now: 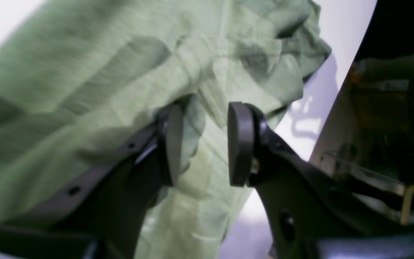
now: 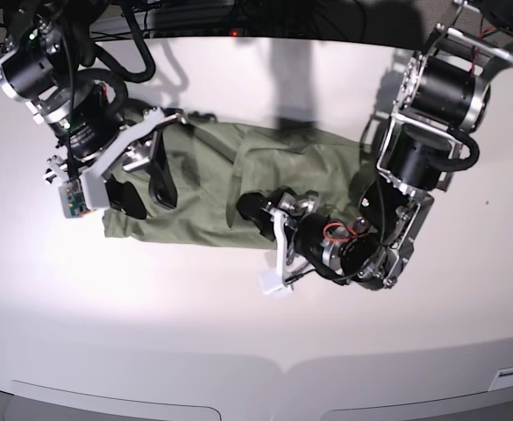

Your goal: Fold the T-shirt properly

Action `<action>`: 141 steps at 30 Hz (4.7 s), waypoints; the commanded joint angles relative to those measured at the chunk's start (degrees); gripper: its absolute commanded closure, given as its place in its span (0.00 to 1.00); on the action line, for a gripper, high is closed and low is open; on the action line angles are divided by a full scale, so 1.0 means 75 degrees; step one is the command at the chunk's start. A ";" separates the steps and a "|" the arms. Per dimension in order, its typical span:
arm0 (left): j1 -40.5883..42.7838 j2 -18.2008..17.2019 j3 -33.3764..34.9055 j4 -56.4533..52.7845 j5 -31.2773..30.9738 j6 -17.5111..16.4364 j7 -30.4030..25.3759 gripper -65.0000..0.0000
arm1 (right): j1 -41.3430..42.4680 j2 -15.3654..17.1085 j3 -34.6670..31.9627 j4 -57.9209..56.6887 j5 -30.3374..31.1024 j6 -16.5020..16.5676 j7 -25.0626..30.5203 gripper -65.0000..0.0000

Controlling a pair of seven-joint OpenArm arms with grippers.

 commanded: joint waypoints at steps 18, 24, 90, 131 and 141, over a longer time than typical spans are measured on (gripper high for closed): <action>-0.0283 -0.0061 -0.0029 0.0169 0.0134 -0.0051 -0.0912 0.69 | 0.0044 0.0023 0.0006 0.0122 0.0154 -0.0023 0.0178 0.61; -0.0493 -0.0379 -0.0029 0.0169 -0.0213 -0.0051 0.0041 0.69 | 0.0044 0.0023 0.0006 0.0122 0.0154 -0.0023 0.0169 0.61; 0.1008 -0.3080 -0.0029 0.2821 0.1900 0.0746 -0.2285 0.43 | 0.3386 0.0192 0.0009 -0.5817 -0.0685 -0.0816 -0.0201 0.32; 0.2022 -0.1652 -0.0029 0.2806 0.3704 0.1606 -0.2981 0.43 | 0.4100 -0.0102 0.0003 -0.8422 0.1256 0.0096 -0.2095 1.00; 0.1524 -0.1346 -0.0029 0.2821 0.3550 0.1609 -0.2326 0.43 | 0.4112 -0.0061 -0.0329 -0.6659 0.2672 0.0124 -0.2736 1.00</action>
